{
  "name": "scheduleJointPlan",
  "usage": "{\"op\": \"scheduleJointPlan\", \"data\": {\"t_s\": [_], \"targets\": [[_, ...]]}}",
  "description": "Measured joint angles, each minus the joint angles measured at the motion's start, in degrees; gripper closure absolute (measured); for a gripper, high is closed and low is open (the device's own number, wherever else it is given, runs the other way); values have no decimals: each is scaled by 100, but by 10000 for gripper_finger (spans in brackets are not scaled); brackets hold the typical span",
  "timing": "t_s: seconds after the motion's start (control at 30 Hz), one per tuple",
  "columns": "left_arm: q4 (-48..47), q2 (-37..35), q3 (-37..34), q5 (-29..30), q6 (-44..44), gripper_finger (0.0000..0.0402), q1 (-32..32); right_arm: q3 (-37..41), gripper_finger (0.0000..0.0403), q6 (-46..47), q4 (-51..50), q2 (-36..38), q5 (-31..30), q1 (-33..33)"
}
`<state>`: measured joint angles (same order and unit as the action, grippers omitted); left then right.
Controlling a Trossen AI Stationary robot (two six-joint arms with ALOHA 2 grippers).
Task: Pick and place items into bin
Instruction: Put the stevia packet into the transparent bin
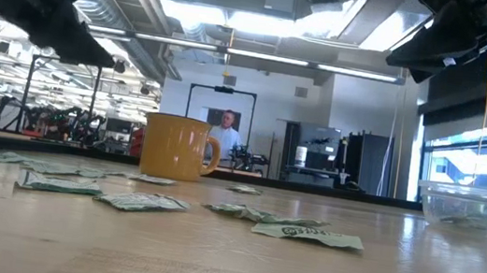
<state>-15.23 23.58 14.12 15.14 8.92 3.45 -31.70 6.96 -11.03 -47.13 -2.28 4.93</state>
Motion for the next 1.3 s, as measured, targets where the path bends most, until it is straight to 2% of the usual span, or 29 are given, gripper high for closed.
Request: {"op": "scheduleJointPlan", "data": {"t_s": [0.17, 0.3, 0.47, 0.7, 0.9, 1.3], "targets": [[-1780, 1055, 1048, -264, 1453, 332, 261, 0, 331, -5, -28, 0, 0, 0], [-2628, 1917, 1405, -309, 2147, 345, 422, 0, 331, -160, -55, 0, 0, 0], [-2681, 2902, 1413, -641, 2488, 345, 451, 0, 331, -306, -55, 0, 0, 0], [-2679, 3883, 1413, -711, 2453, 313, 391, 0, 331, -310, -66, 0, 0, 0], [-2676, 4321, 1413, -735, 2454, 309, 390, 0, 331, -304, -66, 0, 0, 0], [-2642, 4843, 1444, -759, 2484, 341, 392, 0, 331, -304, -79, 0, 0, 0]]}}
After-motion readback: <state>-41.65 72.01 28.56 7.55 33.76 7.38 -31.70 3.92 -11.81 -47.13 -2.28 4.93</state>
